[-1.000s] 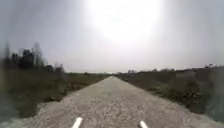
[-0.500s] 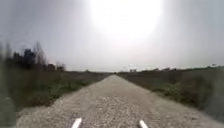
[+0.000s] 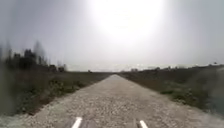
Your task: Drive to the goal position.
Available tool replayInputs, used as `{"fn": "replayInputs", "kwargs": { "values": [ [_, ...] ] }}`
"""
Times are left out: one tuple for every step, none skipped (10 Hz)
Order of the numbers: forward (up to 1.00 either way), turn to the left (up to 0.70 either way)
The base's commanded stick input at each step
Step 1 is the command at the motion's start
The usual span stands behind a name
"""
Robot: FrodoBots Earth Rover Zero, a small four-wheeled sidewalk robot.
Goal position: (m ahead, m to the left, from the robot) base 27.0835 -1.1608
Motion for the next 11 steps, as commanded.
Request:
{"fn": "replayInputs", "kwargs": {
  "values": [
    [0.7,0.0],
    [0.7,0.0],
    [0.7,0.0],
    [0.7,0.0],
    [0.7,0.0],
    [0.7,0.0],
    [0.7,0.0],
    [0.7,-0.26],
    [0.7,-0.22],
    [0.7,-0.05],
    [0.7,0.0]
  ]
}}
